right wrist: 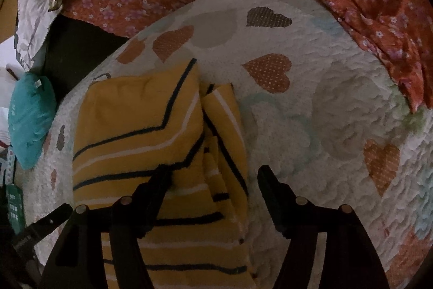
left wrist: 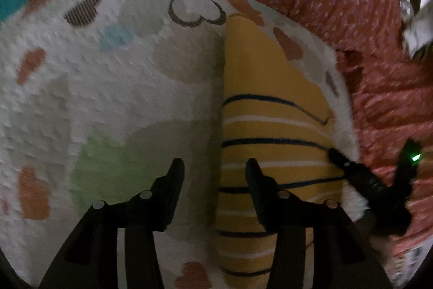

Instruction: Fold small clothes

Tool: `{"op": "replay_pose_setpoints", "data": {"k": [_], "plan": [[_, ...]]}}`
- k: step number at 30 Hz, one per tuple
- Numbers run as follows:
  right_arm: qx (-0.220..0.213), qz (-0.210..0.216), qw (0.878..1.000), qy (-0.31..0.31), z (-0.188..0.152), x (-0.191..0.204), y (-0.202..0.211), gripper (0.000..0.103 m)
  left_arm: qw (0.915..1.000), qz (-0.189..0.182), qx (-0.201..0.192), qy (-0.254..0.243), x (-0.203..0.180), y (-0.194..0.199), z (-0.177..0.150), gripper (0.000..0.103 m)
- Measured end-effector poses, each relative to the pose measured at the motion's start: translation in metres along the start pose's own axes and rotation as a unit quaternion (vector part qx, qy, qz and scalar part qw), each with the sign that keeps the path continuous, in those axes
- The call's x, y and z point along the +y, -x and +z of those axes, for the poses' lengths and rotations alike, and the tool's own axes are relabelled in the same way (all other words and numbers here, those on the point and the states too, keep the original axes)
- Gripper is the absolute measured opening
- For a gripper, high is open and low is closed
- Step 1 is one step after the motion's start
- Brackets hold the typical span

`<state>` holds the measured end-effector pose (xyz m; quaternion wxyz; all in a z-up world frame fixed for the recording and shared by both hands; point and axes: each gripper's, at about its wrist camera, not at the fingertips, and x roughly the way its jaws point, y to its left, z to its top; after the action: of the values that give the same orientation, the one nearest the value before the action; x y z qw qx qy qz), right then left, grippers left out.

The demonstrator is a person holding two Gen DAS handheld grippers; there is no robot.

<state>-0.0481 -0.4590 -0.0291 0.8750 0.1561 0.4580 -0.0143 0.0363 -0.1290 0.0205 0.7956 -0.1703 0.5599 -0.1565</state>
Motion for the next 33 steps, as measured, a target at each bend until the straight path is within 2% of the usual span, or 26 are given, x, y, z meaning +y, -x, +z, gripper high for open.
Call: {"op": "replay_pose_setpoints", "data": {"k": [1, 6, 11, 12, 13, 15, 17, 19, 21, 28, 33], "plan": [[0.0, 0.004, 1.0, -0.001, 0.002, -0.001, -0.001, 0.074, 0.9998, -0.018, 0.005, 0.006, 0.003, -0.002, 0.003, 0.052], [0.013, 0.036, 0.999, -0.015, 0.01, -0.008, -0.013, 0.076, 0.998, -0.061, 0.012, 0.006, 0.007, -0.014, 0.013, 0.059], [0.035, 0.081, 0.995, -0.037, 0.015, -0.016, -0.03, 0.079, 0.9915, -0.115, 0.055, -0.028, -0.014, -0.045, 0.014, 0.062], [0.041, 0.092, 0.994, -0.042, 0.015, -0.017, -0.034, 0.079, 0.9905, -0.12, 0.061, -0.031, -0.018, -0.05, 0.013, 0.068], [0.045, 0.103, 0.993, -0.047, 0.014, -0.018, -0.038, 0.082, 0.9894, -0.125, 0.068, -0.028, -0.02, -0.056, 0.012, 0.069], [0.045, 0.113, 0.991, -0.053, 0.013, -0.018, -0.042, 0.08, 0.9866, -0.14, 0.084, -0.013, -0.02, -0.066, 0.011, 0.069], [0.049, 0.135, 0.988, -0.057, 0.013, -0.014, -0.044, 0.055, 0.985, -0.148, 0.09, 0.004, -0.018, -0.068, 0.013, 0.06], [0.047, 0.141, 0.987, -0.054, 0.014, -0.006, -0.04, 0.042, 0.9837, -0.156, 0.088, 0.012, -0.018, -0.064, 0.015, 0.042], [0.038, 0.135, 0.989, -0.041, 0.015, 0.003, -0.033, 0.036, 0.9837, -0.161, 0.08, 0.01, -0.019, -0.055, 0.016, 0.036], [0.005, 0.154, 0.988, -0.017, 0.017, 0.033, -0.009, 0.031, 0.9887, -0.146, 0.032, -0.01, -0.027, -0.022, 0.023, 0.034], [-0.013, 0.174, 0.985, -0.001, 0.018, 0.062, -0.003, 0.031, 0.9896, -0.144, -0.002, 0.0, -0.01, 0.0, 0.034, 0.034]]}}
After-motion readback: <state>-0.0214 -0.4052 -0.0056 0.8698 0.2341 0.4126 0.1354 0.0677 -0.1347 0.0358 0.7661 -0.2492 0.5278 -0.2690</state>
